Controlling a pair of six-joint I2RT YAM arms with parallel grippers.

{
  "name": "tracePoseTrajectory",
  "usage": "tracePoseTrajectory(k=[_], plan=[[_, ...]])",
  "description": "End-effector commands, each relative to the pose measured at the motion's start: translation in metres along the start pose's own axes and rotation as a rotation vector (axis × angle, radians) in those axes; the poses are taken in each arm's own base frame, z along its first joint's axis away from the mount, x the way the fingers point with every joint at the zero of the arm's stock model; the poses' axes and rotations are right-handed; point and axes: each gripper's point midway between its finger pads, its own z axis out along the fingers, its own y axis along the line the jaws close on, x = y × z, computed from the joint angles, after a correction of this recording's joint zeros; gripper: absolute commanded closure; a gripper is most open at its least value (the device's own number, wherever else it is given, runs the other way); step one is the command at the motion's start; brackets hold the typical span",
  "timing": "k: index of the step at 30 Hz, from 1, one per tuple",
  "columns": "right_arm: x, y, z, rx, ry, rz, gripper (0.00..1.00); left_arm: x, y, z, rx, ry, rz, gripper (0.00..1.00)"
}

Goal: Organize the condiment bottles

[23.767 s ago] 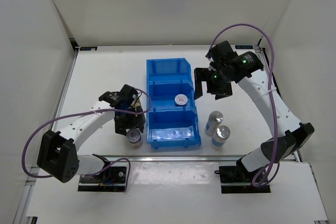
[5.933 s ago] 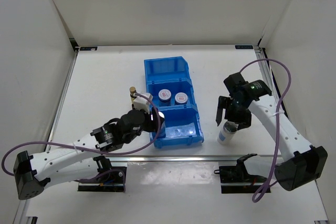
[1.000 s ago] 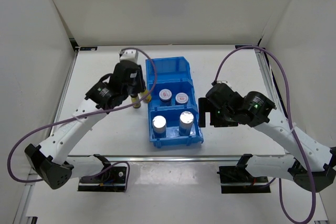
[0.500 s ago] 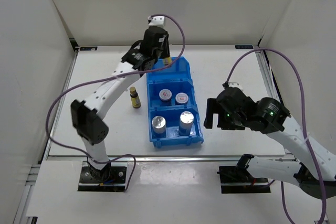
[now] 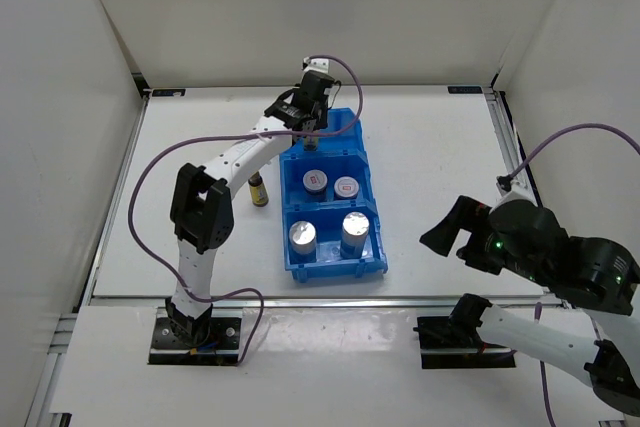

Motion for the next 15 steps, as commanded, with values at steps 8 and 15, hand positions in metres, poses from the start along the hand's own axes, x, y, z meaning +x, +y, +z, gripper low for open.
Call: tracePoseTrajectory(k=[8, 15], plan=[[0.033, -0.062, -0.011, 0.263, 0.134, -0.020, 0.00, -0.001, 0.027, 0.005, -0.081, -0.051, -0.030, 0.82], [0.032, -0.058, -0.003, 0.290, 0.157, -0.076, 0.00, 0.004, 0.027, 0.000, -0.045, -0.041, -0.056, 0.43]])
